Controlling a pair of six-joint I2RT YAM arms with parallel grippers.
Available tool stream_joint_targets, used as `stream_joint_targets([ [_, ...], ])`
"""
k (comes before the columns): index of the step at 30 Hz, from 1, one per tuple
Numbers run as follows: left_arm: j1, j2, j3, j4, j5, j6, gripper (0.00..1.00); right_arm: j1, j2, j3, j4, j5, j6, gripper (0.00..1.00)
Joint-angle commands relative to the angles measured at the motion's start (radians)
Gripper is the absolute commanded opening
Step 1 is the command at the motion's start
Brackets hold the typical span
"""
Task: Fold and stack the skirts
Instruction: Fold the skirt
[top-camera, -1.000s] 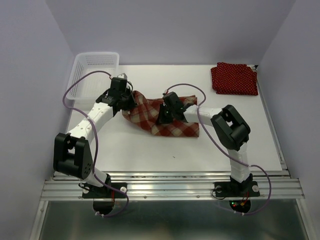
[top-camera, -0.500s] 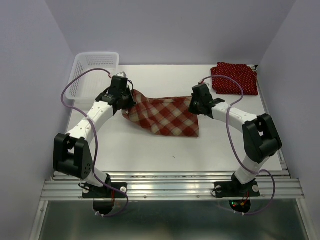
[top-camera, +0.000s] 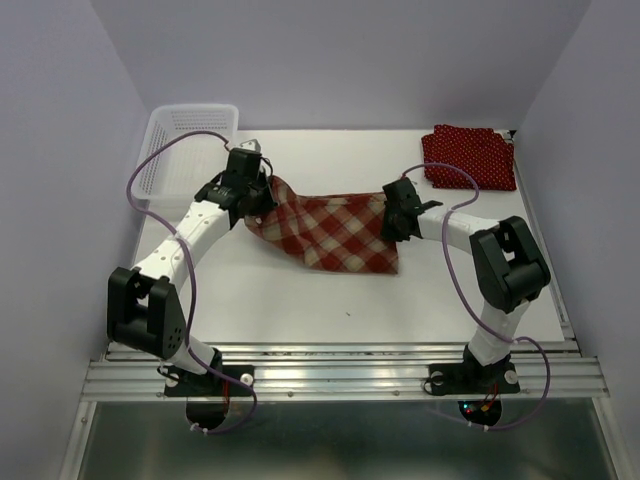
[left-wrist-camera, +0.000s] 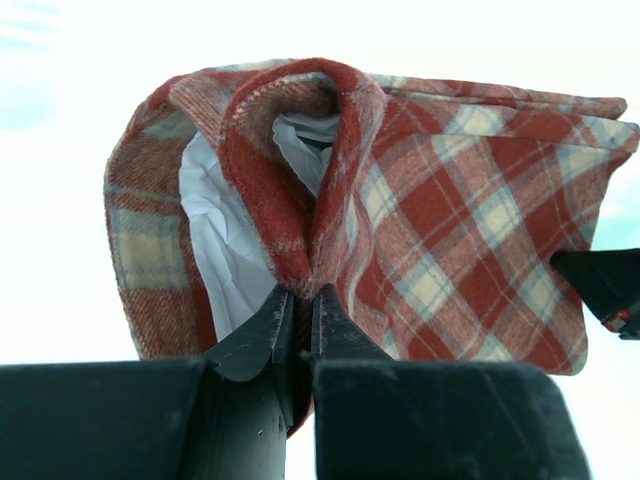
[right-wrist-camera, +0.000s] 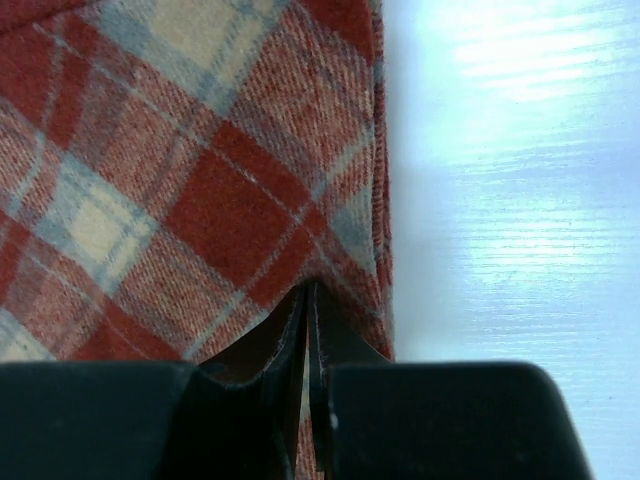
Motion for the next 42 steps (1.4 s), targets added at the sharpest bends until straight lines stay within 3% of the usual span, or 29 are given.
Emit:
stream_joint_targets([
  [1,-0.037,-0.026,0.084,0.027,-0.016,0.019,0.0,0.004,0.032,-0.018,-0.026,0.011,-0.014,0.09],
  [11,-0.233,0.132,0.274,0.067,0.076,-0.001,0.0,0.004,0.054,-0.072,0.043,-0.109,-0.001,0.08],
  [22,-0.36,0.338,0.481,0.056,0.112,-0.039,0.0,-0.027,0.037,-0.104,0.075,-0.156,0.019,0.09],
  [34,-0.43,0.51,0.696,0.037,0.195,-0.073,0.0,-0.056,0.011,-0.176,0.167,-0.278,0.017,0.09],
  [42,-0.434,0.569,0.721,-0.004,0.162,-0.087,0.0,-0.093,-0.078,-0.196,0.187,-0.331,0.002,0.09],
])
